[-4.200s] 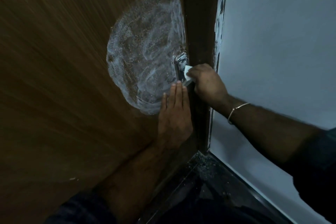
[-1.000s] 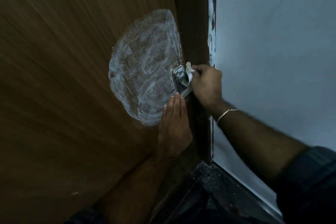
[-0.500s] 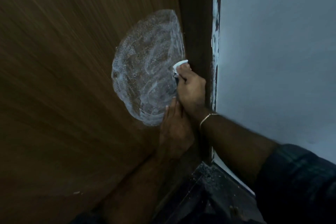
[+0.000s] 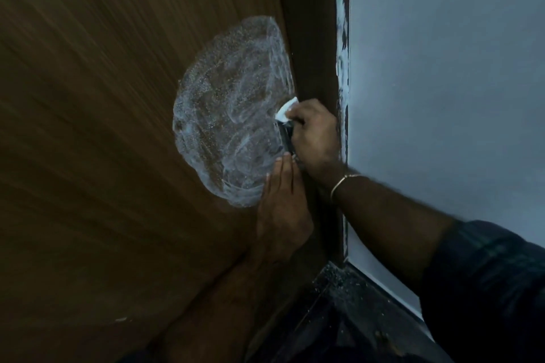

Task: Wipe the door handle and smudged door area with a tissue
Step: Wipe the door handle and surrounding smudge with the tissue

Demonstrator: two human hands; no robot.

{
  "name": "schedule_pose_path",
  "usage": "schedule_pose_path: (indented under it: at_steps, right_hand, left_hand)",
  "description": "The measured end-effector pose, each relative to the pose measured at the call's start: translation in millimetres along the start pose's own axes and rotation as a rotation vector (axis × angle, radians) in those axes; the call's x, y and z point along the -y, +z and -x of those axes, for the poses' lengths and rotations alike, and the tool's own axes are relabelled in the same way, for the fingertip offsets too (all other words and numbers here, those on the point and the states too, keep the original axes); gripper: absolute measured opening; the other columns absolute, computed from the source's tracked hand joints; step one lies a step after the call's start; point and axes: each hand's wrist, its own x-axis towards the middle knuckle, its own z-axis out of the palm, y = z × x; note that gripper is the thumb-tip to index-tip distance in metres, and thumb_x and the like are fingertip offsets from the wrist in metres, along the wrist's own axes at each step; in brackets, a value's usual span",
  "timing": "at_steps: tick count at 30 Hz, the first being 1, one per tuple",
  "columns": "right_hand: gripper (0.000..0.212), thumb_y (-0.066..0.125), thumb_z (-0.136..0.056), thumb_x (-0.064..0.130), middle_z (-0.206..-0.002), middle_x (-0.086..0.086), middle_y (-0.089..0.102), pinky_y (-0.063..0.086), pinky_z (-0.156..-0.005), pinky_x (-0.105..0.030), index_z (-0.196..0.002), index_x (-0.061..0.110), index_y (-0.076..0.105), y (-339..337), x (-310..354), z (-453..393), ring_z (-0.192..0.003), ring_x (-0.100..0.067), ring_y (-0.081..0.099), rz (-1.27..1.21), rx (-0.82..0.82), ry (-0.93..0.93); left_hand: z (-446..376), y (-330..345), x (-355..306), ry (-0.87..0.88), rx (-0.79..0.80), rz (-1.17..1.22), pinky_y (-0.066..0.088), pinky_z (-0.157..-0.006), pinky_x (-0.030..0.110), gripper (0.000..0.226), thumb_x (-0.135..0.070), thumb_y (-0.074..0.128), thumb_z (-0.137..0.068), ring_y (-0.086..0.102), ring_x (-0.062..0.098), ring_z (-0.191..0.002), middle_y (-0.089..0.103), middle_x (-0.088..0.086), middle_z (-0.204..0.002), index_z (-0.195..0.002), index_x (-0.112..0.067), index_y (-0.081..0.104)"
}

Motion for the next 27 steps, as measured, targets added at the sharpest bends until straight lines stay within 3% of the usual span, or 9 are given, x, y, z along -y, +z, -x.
schedule_pose_path:
  at_steps: [2,5,7,14,18,21,24,27]
  right_hand:
    - [0.023,0.059,-0.076,-0.012,-0.096,-0.014,0.068,0.052,-0.093,-0.027,-0.088,-0.001,0.075,6,-6,11,-0.091,-0.027,0.065,0.053,0.075,-0.093]
    - [0.023,0.057,-0.077,-0.014,-0.095,-0.013,0.069,0.040,-0.087,-0.001,-0.083,0.000,0.075,7,-12,20,-0.087,-0.015,0.062,-0.021,0.018,0.065]
    - [0.022,0.058,-0.080,-0.012,-0.097,-0.012,0.069,0.036,-0.083,0.005,-0.084,0.001,0.075,8,-8,22,-0.087,-0.013,0.062,-0.074,-0.025,0.167]
    - [0.017,0.057,-0.082,-0.011,-0.098,-0.016,0.064,0.045,-0.090,-0.012,-0.087,-0.003,0.071,1,-11,10,-0.091,-0.019,0.062,-0.015,-0.004,-0.047]
    - [0.017,0.058,-0.086,-0.001,-0.105,-0.019,0.063,0.047,-0.093,-0.031,-0.096,-0.004,0.071,-13,-22,-2,-0.096,-0.032,0.063,0.146,0.197,-0.266]
    - [0.018,0.058,-0.087,0.005,-0.105,-0.016,0.065,0.043,-0.094,-0.027,-0.098,-0.001,0.071,-15,-18,-13,-0.099,-0.030,0.062,0.129,0.179,-0.247]
    - [0.018,0.059,-0.084,0.004,-0.102,-0.012,0.067,0.035,-0.089,-0.020,-0.098,0.004,0.071,-8,-15,-10,-0.097,-0.028,0.057,0.178,0.292,-0.386]
    - [0.020,0.055,-0.085,0.007,-0.099,-0.013,0.067,0.040,-0.088,-0.030,-0.097,0.005,0.071,-10,-15,-17,-0.095,-0.028,0.057,0.202,0.244,-0.336]
  left_hand:
    - [0,-1,2,0.014,-0.018,0.001,0.002,-0.125,0.042,0.085,-0.020,0.054,-0.085,0.000,0.028,-0.153,0.006,0.015,-0.165,-0.157,-0.005,0.011]
    - [0,-3,3,0.013,-0.009,0.027,-0.005,-0.123,0.039,0.087,-0.020,0.056,-0.086,-0.001,0.027,-0.153,0.003,0.014,-0.165,-0.157,-0.006,0.008]
    - [-1,-6,4,0.014,0.025,0.028,-0.003,-0.125,0.042,0.088,-0.024,0.055,-0.088,-0.006,0.025,-0.153,-0.002,0.012,-0.166,-0.158,-0.007,0.003]
    - [3,-6,0,0.014,-0.053,0.059,0.001,-0.124,0.043,0.081,-0.019,0.051,-0.089,0.001,0.028,-0.153,0.004,0.015,-0.165,-0.156,-0.004,0.009]
    - [1,-3,-1,-0.002,-0.044,0.051,0.005,-0.125,0.045,0.080,-0.019,0.049,-0.091,-0.001,0.028,-0.153,0.001,0.014,-0.165,-0.157,-0.004,0.007]
    - [1,2,-3,-0.011,-0.092,0.039,0.009,-0.124,0.045,0.078,-0.017,0.051,-0.088,0.007,0.031,-0.152,0.011,0.018,-0.164,-0.155,-0.001,0.015]
    - [2,-1,-3,-0.005,-0.086,0.049,0.002,-0.122,0.040,0.079,-0.017,0.052,-0.087,0.008,0.031,-0.152,0.013,0.018,-0.163,-0.155,-0.002,0.015]
    - [1,-3,-1,0.017,-0.082,0.038,-0.002,-0.121,0.039,0.081,-0.017,0.052,-0.088,0.003,0.029,-0.153,0.007,0.015,-0.165,-0.156,-0.004,0.011]
